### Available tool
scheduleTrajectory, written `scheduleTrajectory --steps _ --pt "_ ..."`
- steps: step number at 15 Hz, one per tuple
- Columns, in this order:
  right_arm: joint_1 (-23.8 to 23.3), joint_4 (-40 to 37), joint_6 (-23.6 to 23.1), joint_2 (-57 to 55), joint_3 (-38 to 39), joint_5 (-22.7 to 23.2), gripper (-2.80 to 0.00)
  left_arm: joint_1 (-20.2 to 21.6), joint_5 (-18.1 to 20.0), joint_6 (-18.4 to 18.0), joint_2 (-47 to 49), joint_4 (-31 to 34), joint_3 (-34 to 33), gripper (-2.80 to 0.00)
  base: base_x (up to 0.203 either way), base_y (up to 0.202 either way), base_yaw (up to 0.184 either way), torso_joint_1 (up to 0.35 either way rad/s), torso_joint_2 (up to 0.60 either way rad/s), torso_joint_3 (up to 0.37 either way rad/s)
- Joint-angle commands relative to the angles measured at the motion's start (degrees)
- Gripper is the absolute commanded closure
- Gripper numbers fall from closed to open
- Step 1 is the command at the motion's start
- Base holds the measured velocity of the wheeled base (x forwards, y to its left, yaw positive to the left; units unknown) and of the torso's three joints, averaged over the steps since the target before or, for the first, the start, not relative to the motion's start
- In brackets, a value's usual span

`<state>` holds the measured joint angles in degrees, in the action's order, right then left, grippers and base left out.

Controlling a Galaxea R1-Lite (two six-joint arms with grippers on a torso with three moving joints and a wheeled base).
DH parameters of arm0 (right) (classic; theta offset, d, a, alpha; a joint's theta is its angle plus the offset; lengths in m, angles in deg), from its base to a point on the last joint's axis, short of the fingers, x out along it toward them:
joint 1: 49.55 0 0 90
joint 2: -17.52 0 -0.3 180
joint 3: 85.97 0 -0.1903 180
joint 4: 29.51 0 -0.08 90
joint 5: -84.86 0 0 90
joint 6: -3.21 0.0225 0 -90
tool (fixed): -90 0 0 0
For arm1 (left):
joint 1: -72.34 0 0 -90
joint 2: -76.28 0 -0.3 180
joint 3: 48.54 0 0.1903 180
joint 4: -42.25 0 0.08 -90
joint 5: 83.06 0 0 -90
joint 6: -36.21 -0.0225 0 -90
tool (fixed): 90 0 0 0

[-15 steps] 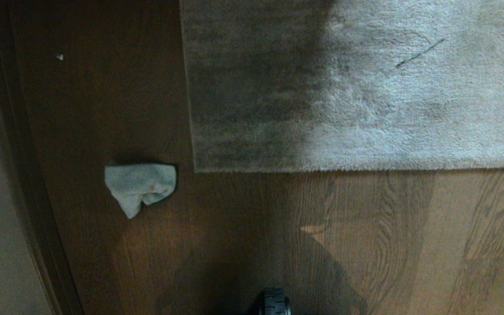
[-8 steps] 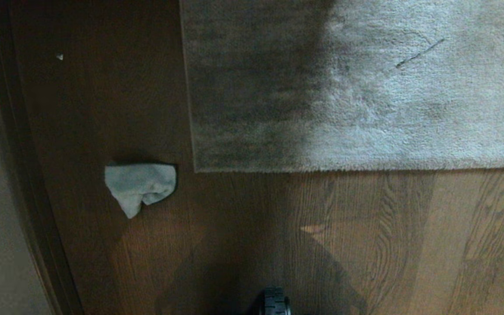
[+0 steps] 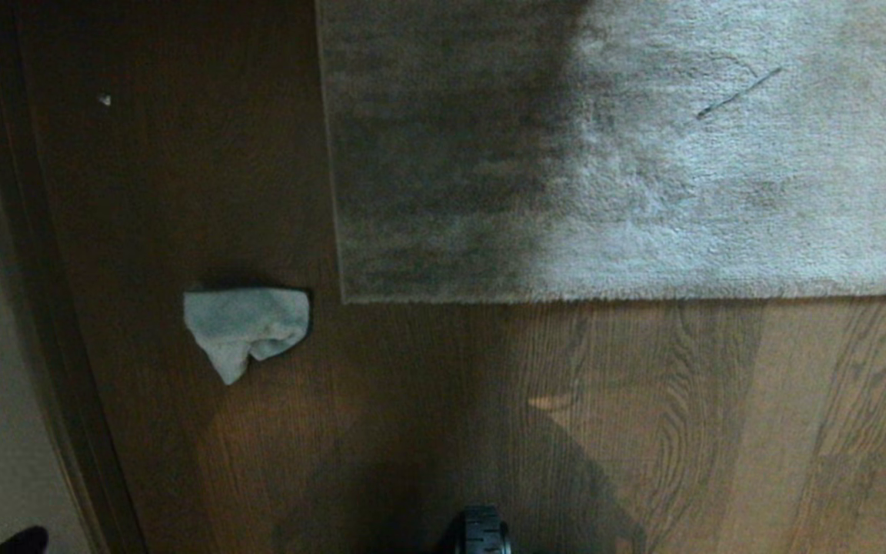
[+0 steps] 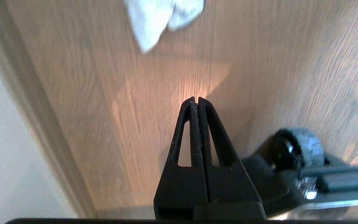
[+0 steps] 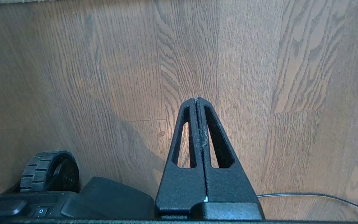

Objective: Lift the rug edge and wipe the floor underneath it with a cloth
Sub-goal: Pick up the rag

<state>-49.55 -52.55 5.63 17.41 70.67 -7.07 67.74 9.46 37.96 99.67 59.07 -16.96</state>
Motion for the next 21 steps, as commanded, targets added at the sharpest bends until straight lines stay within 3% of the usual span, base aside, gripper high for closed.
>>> scheduleTrajectory --steps 1,7,9,10,21 --pt "0.00 0.02 0.04 0.02 0.00 -0.03 0.00 -0.44 -0.22 -0.09 13.09 -7.06 2.12 0.00 0.000 0.000 0.000 0.000 0.00 0.000" --pt "0.00 0.02 0.04 0.02 0.00 -0.06 0.00 -0.11 -0.44 -0.17 27.45 -23.10 9.18 0.00 0.000 0.000 0.000 0.000 0.00 0.000" --pt "0.00 0.02 0.04 0.02 0.00 -0.07 0.00 2.31 -0.50 -0.40 29.10 -25.89 9.78 0.00 0.000 0.000 0.000 0.000 0.00 0.000" --pt "0.00 0.02 0.04 0.02 0.00 -0.03 0.00 2.78 -0.50 -0.44 29.37 -26.59 9.98 -2.80 0.000 0.000 0.000 0.000 0.00 0.000" --pt "0.00 0.02 0.04 0.03 0.00 0.00 0.00 4.85 -0.04 -0.52 38.81 -28.02 11.25 -2.80 0.000 0.000 0.000 0.000 0.00 0.000"
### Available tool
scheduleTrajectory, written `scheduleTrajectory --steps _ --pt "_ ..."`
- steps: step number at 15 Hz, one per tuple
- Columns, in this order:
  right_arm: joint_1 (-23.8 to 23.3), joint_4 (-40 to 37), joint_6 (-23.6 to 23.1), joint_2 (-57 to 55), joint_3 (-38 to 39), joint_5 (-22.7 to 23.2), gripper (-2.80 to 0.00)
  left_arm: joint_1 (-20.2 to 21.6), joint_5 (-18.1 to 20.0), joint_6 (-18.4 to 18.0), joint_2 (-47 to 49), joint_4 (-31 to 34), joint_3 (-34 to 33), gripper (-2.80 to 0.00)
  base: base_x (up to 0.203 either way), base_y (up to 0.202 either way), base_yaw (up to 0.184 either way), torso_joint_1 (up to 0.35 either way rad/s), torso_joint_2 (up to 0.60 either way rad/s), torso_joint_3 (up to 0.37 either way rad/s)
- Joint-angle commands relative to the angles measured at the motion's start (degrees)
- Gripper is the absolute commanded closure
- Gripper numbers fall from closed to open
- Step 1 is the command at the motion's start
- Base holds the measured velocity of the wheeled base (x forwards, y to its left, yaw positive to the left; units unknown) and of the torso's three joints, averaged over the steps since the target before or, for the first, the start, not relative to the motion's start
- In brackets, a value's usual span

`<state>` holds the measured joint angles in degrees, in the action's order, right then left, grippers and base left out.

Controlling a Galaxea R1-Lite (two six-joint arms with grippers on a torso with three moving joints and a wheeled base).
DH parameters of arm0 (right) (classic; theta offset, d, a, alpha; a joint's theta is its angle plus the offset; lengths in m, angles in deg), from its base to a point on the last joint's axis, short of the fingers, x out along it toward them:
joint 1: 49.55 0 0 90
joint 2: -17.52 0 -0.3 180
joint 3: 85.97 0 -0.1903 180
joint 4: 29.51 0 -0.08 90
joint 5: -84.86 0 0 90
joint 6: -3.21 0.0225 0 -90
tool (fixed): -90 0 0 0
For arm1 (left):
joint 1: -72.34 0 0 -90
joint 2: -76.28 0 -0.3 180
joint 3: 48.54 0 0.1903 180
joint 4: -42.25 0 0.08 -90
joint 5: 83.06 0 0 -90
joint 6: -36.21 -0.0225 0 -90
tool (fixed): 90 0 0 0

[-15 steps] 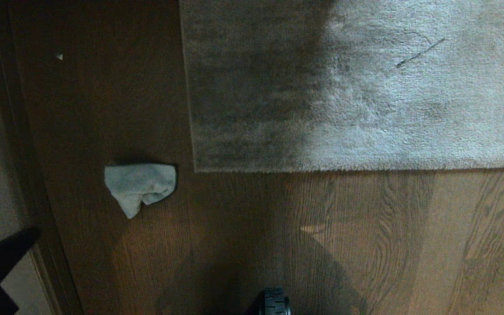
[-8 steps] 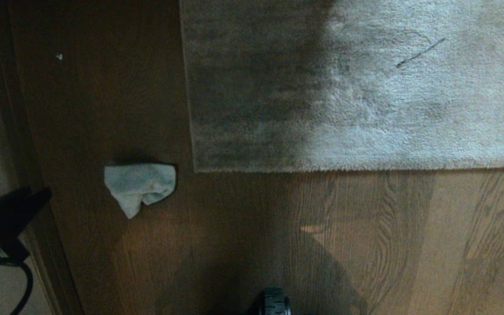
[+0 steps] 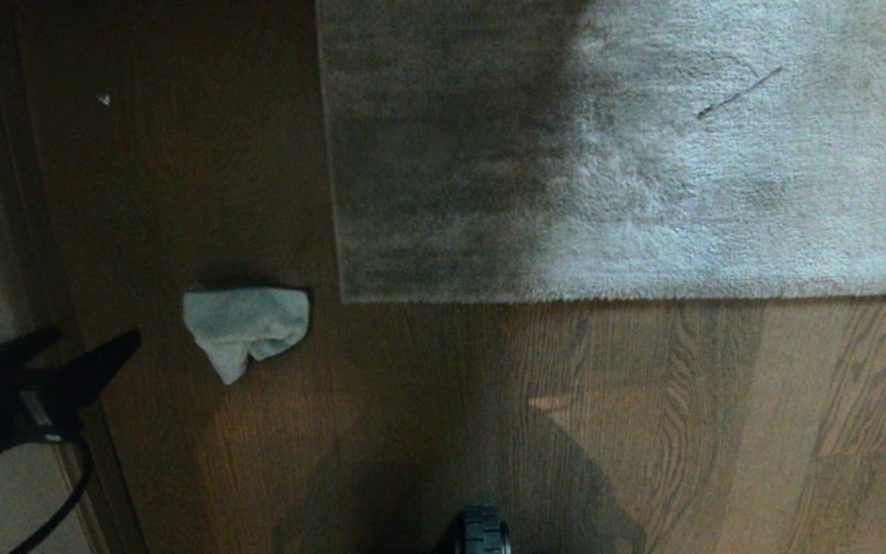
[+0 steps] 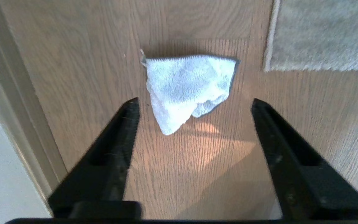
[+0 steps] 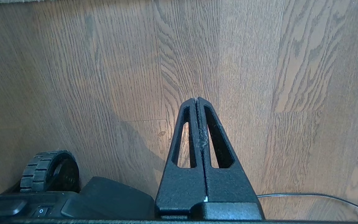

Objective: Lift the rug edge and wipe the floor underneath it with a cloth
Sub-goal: Pick up the rag

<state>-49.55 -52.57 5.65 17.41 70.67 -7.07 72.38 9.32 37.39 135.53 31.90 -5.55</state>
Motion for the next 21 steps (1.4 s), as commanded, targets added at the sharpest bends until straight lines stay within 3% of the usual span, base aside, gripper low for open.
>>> scheduleTrajectory --steps 1,6,16,21 --pt "0.00 0.05 0.02 0.02 0.00 0.01 0.00 0.21 0.14 0.04 4.79 -2.24 -0.32 -2.80 0.000 0.000 0.000 0.000 0.00 0.000" --pt "0.00 0.05 0.02 0.02 0.00 0.01 0.00 0.14 0.17 -0.04 16.77 -13.60 -0.46 -2.80 0.000 0.000 0.000 0.000 0.00 0.000" --pt "0.00 0.05 0.02 0.02 0.00 0.01 0.00 -1.85 -0.33 -0.07 42.52 -44.94 -0.32 -2.80 0.000 0.000 0.000 0.000 0.00 0.000" --pt "0.00 0.05 0.02 0.02 0.00 0.01 0.00 -1.89 -0.36 -0.13 45.23 -47.49 -1.42 -2.80 0.000 0.000 0.000 0.000 0.00 0.000"
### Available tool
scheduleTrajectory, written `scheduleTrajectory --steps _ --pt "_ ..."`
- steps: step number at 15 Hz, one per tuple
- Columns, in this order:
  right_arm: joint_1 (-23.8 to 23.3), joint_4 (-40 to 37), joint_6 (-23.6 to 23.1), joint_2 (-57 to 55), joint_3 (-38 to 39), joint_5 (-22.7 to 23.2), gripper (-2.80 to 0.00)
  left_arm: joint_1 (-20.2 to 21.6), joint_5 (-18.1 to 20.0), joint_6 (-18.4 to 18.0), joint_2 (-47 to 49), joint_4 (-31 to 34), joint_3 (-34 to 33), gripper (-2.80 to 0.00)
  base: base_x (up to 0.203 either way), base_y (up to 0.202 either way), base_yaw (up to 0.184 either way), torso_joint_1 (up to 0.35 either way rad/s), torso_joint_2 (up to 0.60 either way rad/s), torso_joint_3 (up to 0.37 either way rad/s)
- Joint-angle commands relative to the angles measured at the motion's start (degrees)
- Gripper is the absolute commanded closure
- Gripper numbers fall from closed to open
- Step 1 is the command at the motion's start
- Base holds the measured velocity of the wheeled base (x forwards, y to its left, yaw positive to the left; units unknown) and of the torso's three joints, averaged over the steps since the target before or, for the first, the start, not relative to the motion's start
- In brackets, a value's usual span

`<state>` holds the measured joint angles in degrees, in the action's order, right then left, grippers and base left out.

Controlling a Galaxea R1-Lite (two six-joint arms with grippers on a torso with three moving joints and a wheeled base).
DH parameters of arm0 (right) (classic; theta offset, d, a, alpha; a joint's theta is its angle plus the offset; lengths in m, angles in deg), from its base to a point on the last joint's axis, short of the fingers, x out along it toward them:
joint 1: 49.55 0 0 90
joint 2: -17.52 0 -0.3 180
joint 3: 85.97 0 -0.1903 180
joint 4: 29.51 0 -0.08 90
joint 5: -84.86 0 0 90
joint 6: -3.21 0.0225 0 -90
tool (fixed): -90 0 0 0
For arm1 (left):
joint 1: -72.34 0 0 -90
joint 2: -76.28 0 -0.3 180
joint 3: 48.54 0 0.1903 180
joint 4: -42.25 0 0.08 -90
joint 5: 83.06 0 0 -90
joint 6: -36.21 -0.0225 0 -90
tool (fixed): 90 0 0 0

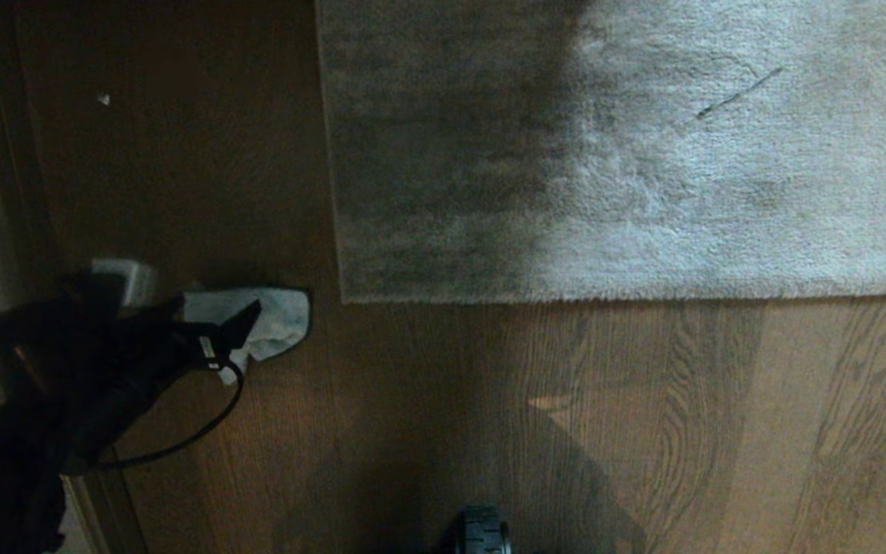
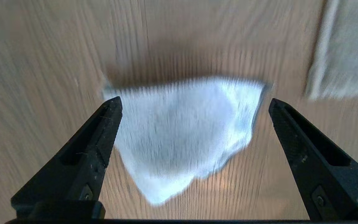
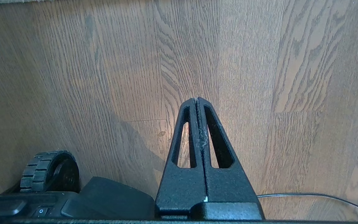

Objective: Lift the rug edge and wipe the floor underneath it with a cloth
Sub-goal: Pick up the rag

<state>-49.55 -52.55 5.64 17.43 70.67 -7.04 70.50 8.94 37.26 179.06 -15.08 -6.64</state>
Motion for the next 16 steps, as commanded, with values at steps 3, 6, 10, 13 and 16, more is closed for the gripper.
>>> scheduleTrajectory --steps 3,6,10,13,16 --pt "0.00 0.02 0.04 0.01 0.00 -0.08 0.00 0.24 -0.07 0.01 2.76 -0.61 -0.34 -2.80 0.000 0.000 0.000 0.000 0.00 0.000" --pt "0.00 0.02 0.04 0.04 0.00 -0.05 0.00 0.34 -1.00 -0.07 6.07 -3.77 -0.42 -2.80 0.000 0.000 0.000 0.000 0.00 0.000" --pt "0.00 0.02 0.04 0.01 0.00 -0.07 0.00 0.34 -3.31 -0.26 11.52 -9.24 -0.04 -2.80 0.000 0.000 0.000 0.000 0.00 0.000" --pt "0.00 0.02 0.04 0.01 0.00 -0.12 0.00 0.61 -3.49 -0.26 13.56 -9.25 0.58 -2.80 0.000 0.000 0.000 0.000 0.00 0.000" --pt "0.00 0.02 0.04 0.01 0.00 -0.03 0.00 1.85 -3.35 -0.10 15.35 -9.25 2.56 -2.80 0.000 0.000 0.000 0.000 0.00 0.000"
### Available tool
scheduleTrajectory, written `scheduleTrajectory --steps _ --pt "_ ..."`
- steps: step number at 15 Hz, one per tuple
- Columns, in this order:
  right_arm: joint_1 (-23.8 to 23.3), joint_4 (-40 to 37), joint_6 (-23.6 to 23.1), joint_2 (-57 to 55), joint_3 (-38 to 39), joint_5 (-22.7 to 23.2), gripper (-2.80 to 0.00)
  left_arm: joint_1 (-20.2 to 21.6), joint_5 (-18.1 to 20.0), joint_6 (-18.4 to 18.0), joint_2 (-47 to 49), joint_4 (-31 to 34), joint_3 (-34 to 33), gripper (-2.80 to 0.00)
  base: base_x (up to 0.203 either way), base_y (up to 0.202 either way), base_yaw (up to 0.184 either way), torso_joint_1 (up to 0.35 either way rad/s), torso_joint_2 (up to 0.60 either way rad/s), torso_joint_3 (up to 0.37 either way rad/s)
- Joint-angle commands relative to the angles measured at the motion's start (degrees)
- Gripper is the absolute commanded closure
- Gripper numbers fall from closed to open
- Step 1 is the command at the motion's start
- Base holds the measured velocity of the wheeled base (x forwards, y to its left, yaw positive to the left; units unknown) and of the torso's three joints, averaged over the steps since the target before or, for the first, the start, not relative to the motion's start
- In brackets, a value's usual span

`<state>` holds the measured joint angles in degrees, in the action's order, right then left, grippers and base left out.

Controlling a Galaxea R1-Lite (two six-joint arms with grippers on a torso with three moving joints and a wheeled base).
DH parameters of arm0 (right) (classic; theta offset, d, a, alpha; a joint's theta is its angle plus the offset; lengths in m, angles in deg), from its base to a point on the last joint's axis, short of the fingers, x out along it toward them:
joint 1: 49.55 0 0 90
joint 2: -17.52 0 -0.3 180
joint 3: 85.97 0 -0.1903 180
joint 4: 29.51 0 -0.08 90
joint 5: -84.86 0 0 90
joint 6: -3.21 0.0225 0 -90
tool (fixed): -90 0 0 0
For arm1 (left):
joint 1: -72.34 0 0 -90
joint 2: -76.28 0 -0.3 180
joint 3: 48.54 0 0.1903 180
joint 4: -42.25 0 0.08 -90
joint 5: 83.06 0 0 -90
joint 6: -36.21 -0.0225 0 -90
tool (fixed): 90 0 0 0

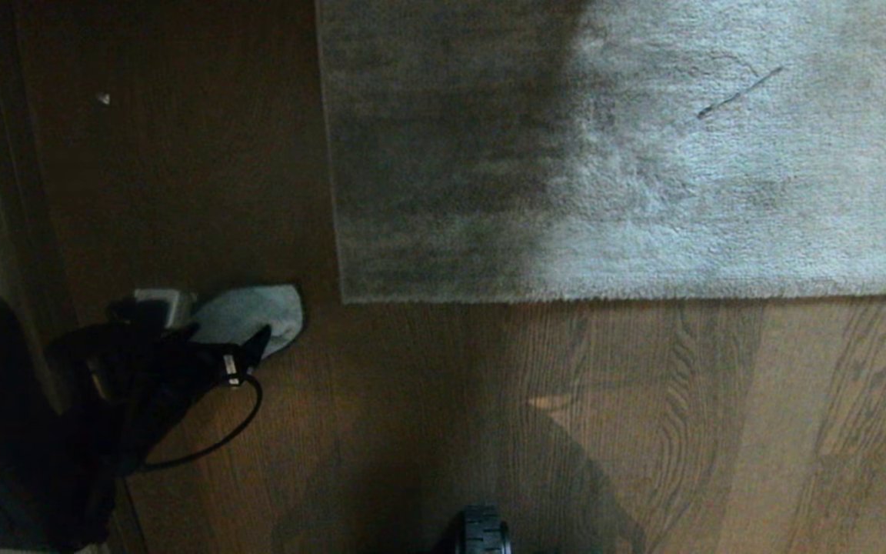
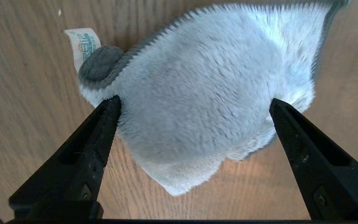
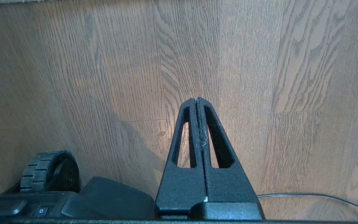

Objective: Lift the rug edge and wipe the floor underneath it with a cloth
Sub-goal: Pick up the rag

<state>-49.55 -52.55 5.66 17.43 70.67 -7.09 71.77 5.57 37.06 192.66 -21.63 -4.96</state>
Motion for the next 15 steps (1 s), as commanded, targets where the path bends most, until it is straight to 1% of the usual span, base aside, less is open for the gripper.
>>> scheduleTrajectory --steps 1,5,6,13,15 --pt "0.00 0.02 0.01 0.01 0.00 -0.01 0.00 1.31 0.17 0.11 2.56 -2.70 1.25 -2.80 0.000 0.000 0.000 0.000 0.00 0.000" --pt "0.00 0.02 0.01 0.09 0.00 -0.04 0.00 0.93 0.31 0.11 4.02 -2.70 2.21 -2.80 0.000 0.000 0.000 0.000 0.00 0.000" --pt "0.00 0.02 0.01 0.01 0.00 0.00 0.00 0.74 0.31 0.09 4.03 -2.70 2.55 0.00 0.000 0.000 0.000 0.000 0.00 0.000" --pt "0.00 0.02 0.01 0.01 0.00 -0.02 0.00 0.59 0.40 -0.03 0.82 -2.70 1.70 0.00 0.000 0.000 0.000 0.000 0.00 0.000" --pt "0.00 0.02 0.01 0.01 0.00 0.02 0.00 -0.13 0.25 0.04 -0.90 -2.70 1.46 0.00 0.000 0.000 0.000 0.000 0.00 0.000"
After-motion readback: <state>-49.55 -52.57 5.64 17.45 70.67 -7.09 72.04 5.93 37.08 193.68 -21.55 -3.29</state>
